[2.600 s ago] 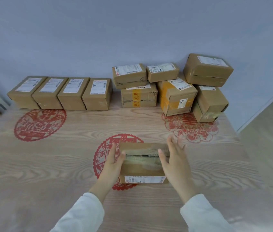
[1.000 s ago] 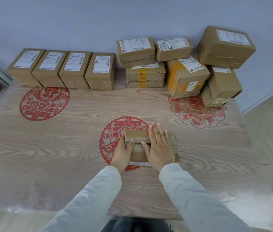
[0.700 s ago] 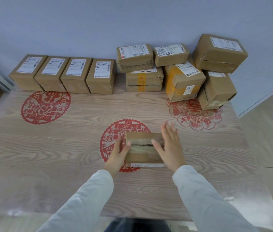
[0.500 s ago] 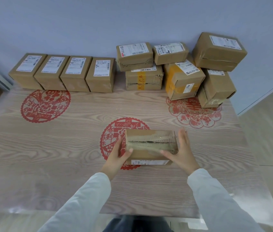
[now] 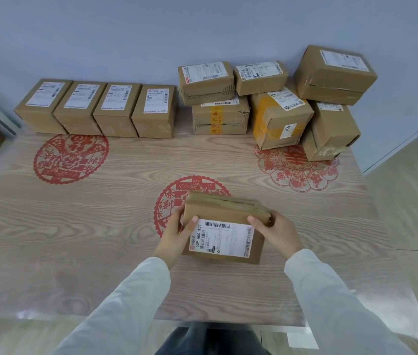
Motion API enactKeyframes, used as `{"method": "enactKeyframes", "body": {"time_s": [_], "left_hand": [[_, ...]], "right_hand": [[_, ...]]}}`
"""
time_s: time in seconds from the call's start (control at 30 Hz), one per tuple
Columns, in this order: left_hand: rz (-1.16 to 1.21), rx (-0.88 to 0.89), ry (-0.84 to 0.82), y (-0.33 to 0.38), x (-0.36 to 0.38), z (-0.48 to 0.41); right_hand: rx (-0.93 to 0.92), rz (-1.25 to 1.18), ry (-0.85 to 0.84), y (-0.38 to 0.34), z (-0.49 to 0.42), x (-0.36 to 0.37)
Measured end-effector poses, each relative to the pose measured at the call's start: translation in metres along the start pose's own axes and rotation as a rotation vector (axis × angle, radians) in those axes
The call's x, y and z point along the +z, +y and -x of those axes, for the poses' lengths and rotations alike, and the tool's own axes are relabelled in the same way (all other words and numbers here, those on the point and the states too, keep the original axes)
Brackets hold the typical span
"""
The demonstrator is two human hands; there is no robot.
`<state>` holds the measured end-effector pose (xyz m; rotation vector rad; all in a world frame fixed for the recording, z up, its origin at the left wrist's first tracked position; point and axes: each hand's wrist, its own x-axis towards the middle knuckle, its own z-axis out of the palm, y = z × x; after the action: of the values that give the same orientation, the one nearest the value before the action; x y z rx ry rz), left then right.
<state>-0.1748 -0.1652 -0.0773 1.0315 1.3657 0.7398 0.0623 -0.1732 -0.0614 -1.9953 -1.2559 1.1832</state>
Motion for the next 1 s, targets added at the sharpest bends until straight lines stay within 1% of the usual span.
{"method": "enactKeyframes", "body": {"time_s": [0.07, 0.13, 0.3, 0.4, 0.47, 0.5, 0.57, 0.6, 0.63, 0.67, 0.7, 0.77, 0.83, 1.0], "left_hand": [[0.040, -0.035, 0.016, -0.001, 0.003, 0.002], [0.033, -0.075, 0.015, -0.006, 0.007, 0.001], [-0.081, -0.170, -0.043, -0.022, 0.016, -0.003], [-0.082, -0.196, -0.024, -0.024, 0.018, -0.005], [-0.092, -0.201, -0.018, -0.025, 0.018, -0.006], [-0.099, -0.192, -0.016, -0.025, 0.018, -0.006], [-0.102, -0.184, -0.010, -0.026, 0.018, -0.005], [-0.101, -0.181, -0.009, -0.026, 0.018, -0.005], [-0.104, -0.173, -0.011, -0.026, 0.018, -0.004], [-0.107, -0.162, -0.014, -0.026, 0.018, -0.005], [-0.112, -0.152, -0.021, -0.026, 0.019, -0.005], [-0.114, -0.139, -0.026, -0.026, 0.018, -0.006], [-0.112, -0.140, -0.027, -0.024, 0.019, -0.005], [-0.116, -0.132, -0.016, -0.026, 0.020, -0.006]], "right_hand": [[0.044, 0.039, -0.002, 0.002, 0.001, 0.005], [0.110, 0.075, 0.015, 0.005, 0.000, 0.011], [0.277, 0.186, 0.035, 0.013, -0.005, 0.026], [0.286, 0.168, 0.052, 0.015, -0.005, 0.033], [0.211, 0.216, 0.112, 0.018, -0.003, 0.038], [0.144, 0.314, 0.149, 0.018, 0.001, 0.040], [-0.089, 0.593, 0.212, 0.016, 0.008, 0.048], [-0.224, 0.689, 0.229, 0.013, 0.011, 0.052], [-0.327, 0.750, 0.236, 0.011, 0.011, 0.058], [-0.382, 0.783, 0.220, 0.009, 0.011, 0.064], [-0.420, 0.814, 0.202, 0.007, 0.009, 0.070], [-0.443, 0.861, 0.148, 0.007, 0.005, 0.080], [-0.457, 0.885, 0.134, 0.010, 0.002, 0.085], [-0.458, 0.849, 0.101, 0.012, 0.003, 0.087]]}}
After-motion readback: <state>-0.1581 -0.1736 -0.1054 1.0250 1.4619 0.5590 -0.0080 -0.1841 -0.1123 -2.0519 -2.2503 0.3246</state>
